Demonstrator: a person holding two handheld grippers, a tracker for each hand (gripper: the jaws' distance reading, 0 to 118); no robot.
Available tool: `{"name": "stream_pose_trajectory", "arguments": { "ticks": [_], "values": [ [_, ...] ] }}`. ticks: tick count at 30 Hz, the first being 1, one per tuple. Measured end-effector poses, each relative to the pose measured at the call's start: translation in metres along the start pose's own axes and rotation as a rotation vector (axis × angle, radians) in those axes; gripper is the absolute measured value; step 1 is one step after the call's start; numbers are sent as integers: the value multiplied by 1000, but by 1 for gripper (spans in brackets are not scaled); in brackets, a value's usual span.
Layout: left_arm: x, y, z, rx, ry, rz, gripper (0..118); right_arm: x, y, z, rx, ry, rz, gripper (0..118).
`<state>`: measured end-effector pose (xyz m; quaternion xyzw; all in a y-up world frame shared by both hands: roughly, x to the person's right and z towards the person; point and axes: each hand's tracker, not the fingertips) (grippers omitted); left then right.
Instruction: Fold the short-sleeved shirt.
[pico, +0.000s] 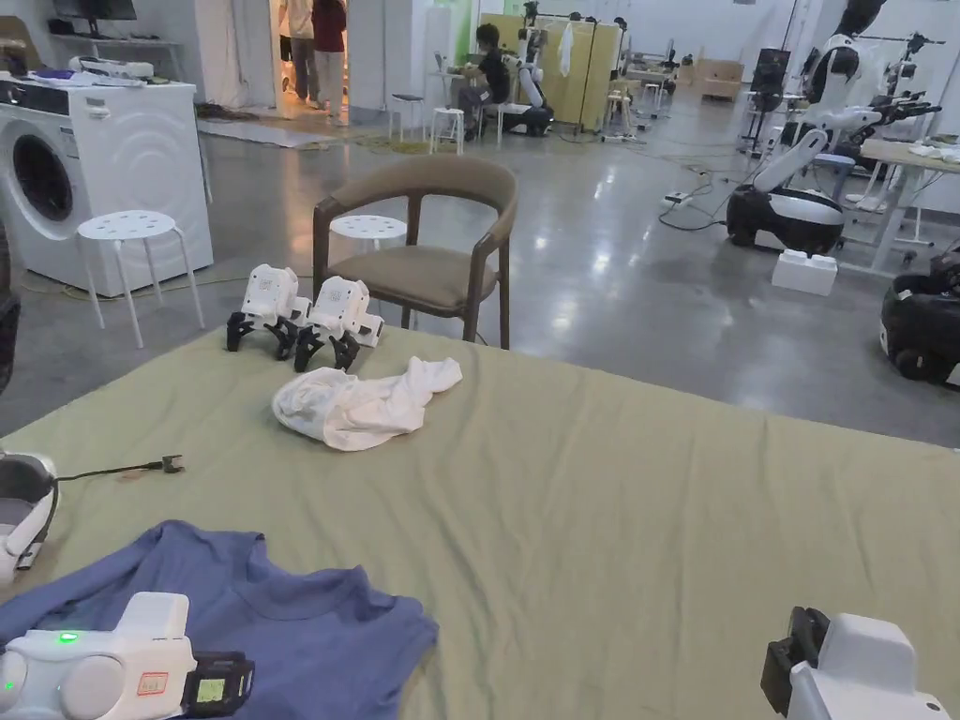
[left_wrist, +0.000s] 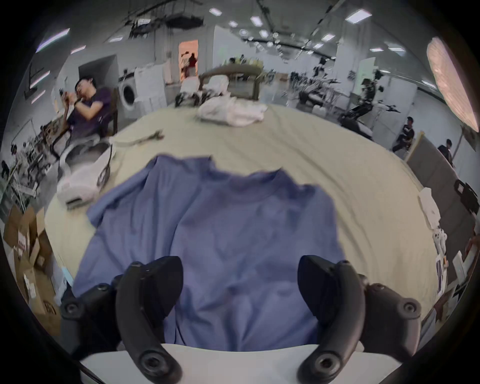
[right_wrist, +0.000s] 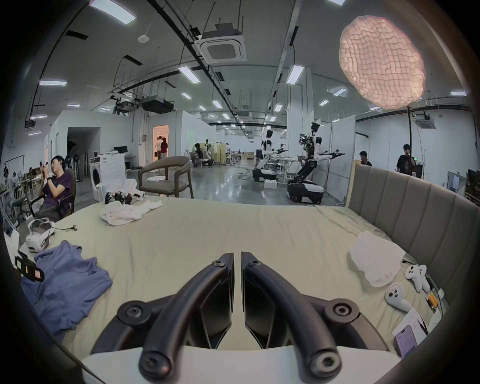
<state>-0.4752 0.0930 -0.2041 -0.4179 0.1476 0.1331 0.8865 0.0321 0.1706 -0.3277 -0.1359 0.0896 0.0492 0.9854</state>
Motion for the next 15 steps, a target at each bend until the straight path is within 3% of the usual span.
{"name": "stream_pose_trajectory", "arguments": {
  "ticks": [5,7,8,10,12,13,14,15],
  "values": [
    [-18,-17,-46,-160,-6,99,93,-10,-9,0,-31,9,28,5],
    [-14,-26,-58,-211,9,15,88,-12,-11,0,-46,15,17,5],
    [-6,-30,-59,-182,45,-79,87,-13,-12,0,-49,16,18,5],
    [-6,-24,-64,-145,59,-130,79,-16,-14,0,-54,13,30,5],
    [-1,-21,-64,-136,45,-128,57,-19,-16,-1,-60,15,36,5],
    [-1,-22,-65,-119,41,-140,30,-21,-16,-2,-63,18,35,5],
    [2,-21,-67,-112,51,-163,11,-22,-17,-2,-67,21,35,5],
    [4,-22,-69,-112,64,-184,0,-24,-17,-2,-70,22,35,5]
  ]
}}
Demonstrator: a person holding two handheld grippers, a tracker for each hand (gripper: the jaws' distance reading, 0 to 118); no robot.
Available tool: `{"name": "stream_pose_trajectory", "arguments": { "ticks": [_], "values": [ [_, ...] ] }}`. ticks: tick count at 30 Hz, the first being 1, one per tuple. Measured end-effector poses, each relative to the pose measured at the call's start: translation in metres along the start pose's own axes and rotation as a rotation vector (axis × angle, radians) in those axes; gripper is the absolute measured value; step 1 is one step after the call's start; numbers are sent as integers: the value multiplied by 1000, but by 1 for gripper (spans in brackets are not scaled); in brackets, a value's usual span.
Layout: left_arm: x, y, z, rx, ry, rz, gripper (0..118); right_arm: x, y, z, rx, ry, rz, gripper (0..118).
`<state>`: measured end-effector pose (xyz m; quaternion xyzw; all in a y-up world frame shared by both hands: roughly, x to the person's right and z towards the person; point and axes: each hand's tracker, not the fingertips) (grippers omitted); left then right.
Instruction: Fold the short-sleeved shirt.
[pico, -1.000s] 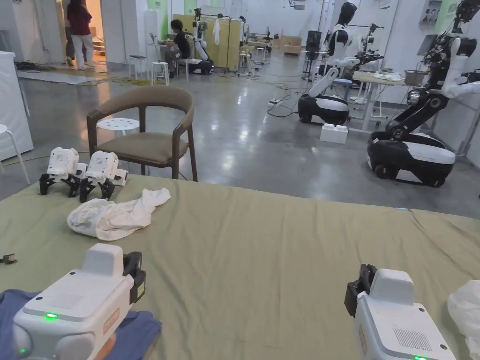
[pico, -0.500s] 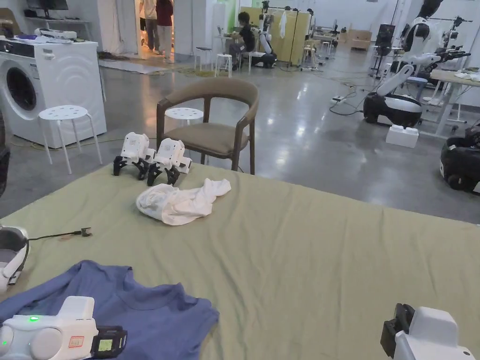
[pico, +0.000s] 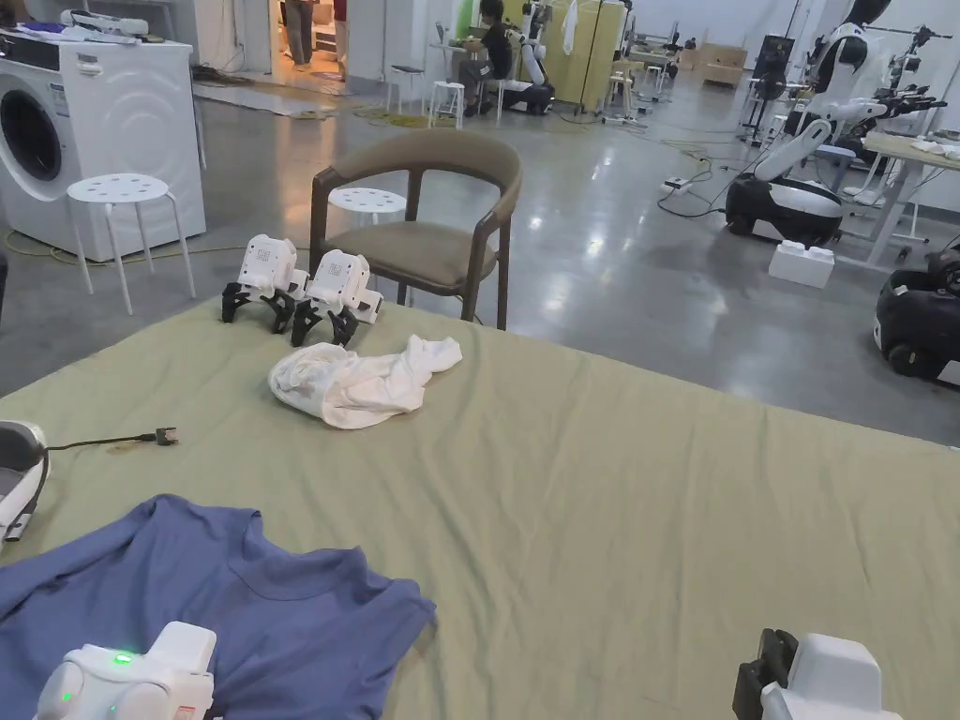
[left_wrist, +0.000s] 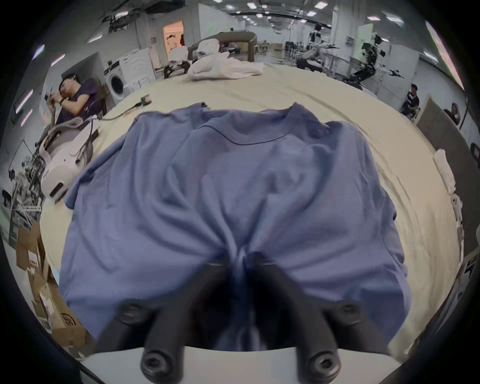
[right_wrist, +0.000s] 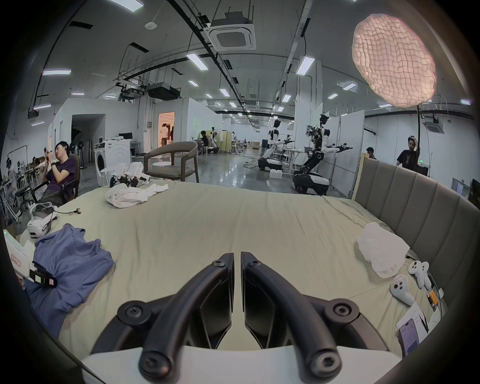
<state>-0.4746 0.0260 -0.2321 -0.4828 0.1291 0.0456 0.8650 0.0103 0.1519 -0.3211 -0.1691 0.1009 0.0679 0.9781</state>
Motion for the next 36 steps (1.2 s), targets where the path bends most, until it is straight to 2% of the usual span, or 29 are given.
{"name": "stream_pose_trajectory", "arguments": {
  "ticks": [5,8,21,30,36],
  "values": [
    [-12,-2,2,21,-17,43,0,-6,1,3,-1,11,1,5],
    [-7,-7,29,123,-15,42,0,-8,4,4,10,14,2,5],
    [-27,17,131,488,-21,202,0,-6,17,7,55,38,-10,5],
    [3,86,221,732,-84,87,0,14,36,17,112,27,-43,5],
    [71,127,275,846,-224,-39,0,40,43,32,156,-6,-62,5]
  ]
}}
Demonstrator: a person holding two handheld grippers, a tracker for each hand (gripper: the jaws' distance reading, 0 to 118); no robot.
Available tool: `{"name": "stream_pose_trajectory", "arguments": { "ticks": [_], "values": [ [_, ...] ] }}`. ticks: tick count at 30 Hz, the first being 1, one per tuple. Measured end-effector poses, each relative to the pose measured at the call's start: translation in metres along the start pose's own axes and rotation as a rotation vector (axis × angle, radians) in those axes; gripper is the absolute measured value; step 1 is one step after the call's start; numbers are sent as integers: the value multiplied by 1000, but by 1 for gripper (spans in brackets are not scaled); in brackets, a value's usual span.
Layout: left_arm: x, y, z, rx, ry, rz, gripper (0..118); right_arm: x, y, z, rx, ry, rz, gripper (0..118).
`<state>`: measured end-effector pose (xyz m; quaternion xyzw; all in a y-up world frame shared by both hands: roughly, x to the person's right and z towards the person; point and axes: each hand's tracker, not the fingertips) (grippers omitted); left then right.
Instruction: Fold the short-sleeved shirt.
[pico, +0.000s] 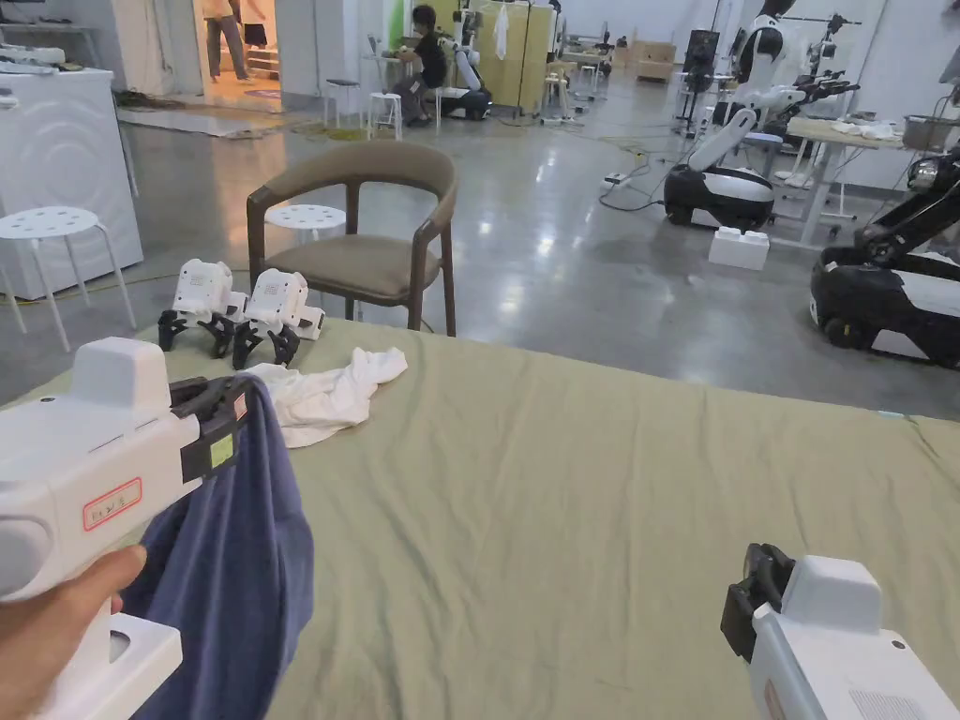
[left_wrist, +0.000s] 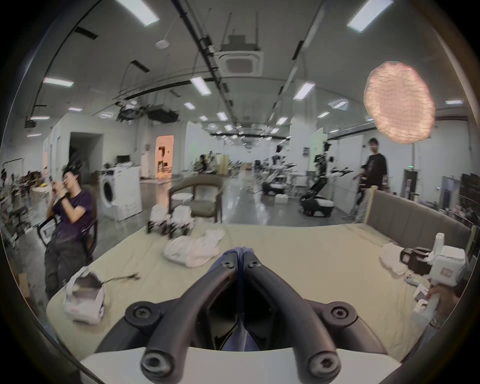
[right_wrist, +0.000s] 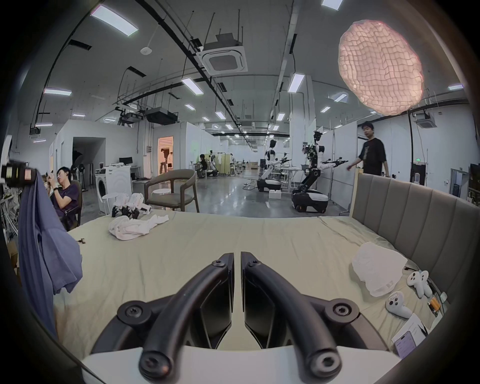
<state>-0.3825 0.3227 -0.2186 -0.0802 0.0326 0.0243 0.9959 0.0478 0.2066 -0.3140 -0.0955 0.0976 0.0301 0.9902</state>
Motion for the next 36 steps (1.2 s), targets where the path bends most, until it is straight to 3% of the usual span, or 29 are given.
{"name": "stream_pose_trajectory", "arguments": {
  "ticks": [11,18,25,27,31,36],
  "values": [
    [181,13,-63,-22,-371,-47,0,71,-1,38,36,-121,-51,5],
    [288,-57,-95,-191,-565,-49,0,121,-16,62,15,-217,-72,5],
    [329,-147,-109,-409,-566,-55,1,149,-37,74,-34,-260,-81,5],
    [325,-164,-110,-428,-543,-45,13,150,-41,76,-47,-258,-82,5],
    [305,-173,-104,-418,-479,-22,66,145,-45,74,-61,-243,-74,5],
    [260,-146,-86,-270,-381,64,67,126,-34,67,-35,-205,-66,5]
  ]
}}
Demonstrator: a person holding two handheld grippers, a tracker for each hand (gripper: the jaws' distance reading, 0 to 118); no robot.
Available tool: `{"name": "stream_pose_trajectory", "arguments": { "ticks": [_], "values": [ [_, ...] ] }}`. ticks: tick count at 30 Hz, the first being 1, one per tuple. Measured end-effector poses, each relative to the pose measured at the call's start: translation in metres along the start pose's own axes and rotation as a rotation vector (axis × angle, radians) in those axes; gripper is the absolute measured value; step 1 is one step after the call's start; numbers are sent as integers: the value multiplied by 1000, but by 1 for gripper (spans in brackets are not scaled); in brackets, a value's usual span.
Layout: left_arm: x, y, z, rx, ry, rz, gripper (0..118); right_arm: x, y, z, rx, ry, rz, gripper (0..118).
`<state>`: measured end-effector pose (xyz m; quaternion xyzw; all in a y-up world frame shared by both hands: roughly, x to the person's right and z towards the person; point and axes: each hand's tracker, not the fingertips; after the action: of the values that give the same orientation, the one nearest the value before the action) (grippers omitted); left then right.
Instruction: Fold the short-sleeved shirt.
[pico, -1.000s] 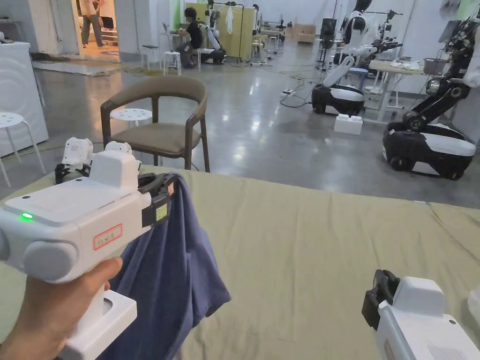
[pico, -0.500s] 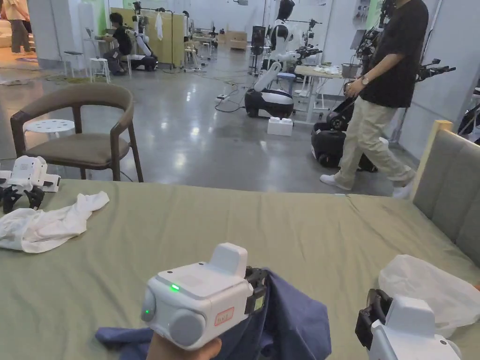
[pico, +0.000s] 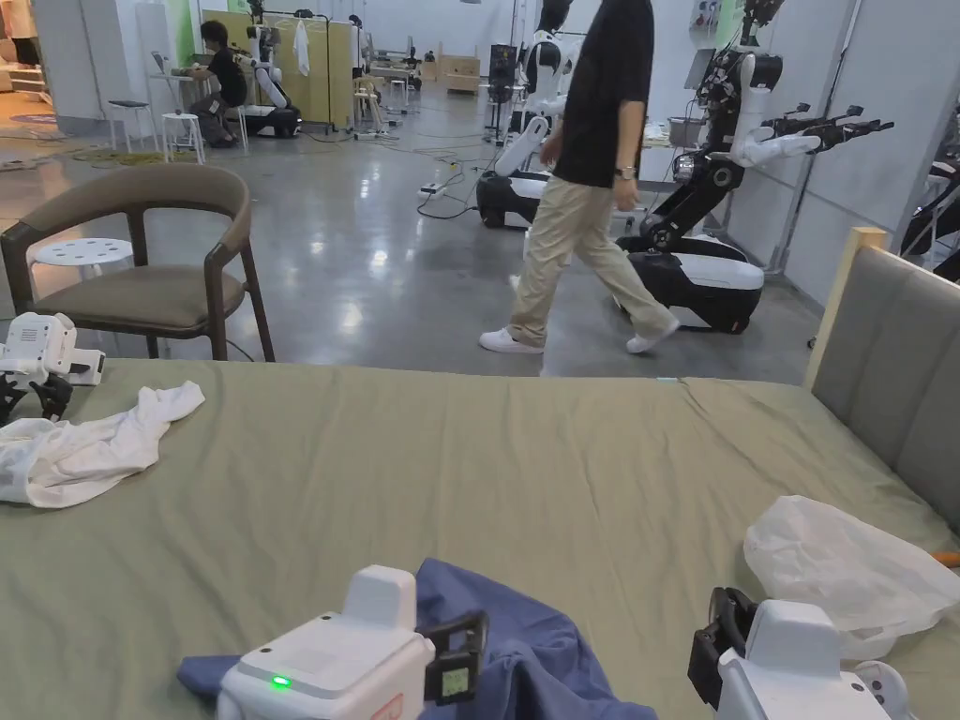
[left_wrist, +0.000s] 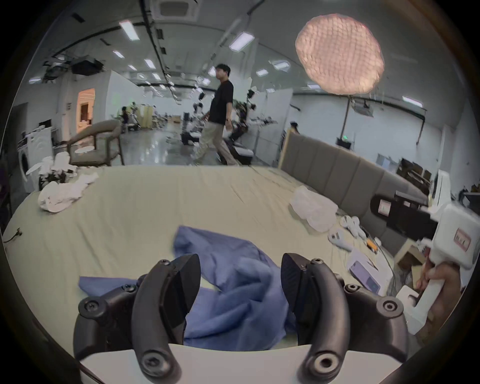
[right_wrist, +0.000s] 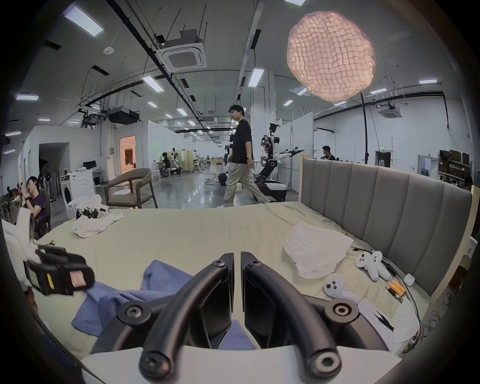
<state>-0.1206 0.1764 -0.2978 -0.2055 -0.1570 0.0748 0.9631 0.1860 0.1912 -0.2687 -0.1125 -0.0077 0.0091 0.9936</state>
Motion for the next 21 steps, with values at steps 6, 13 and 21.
{"name": "stream_pose_trajectory", "arguments": {
  "ticks": [6,13,21],
  "values": [
    [-37,30,55,202,216,-2,50,-34,23,-5,72,48,27,5],
    [-61,41,94,286,418,-96,3,-68,45,-8,171,61,48,5],
    [-78,32,103,239,523,-148,0,-84,55,-10,200,89,60,5]
  ]
}}
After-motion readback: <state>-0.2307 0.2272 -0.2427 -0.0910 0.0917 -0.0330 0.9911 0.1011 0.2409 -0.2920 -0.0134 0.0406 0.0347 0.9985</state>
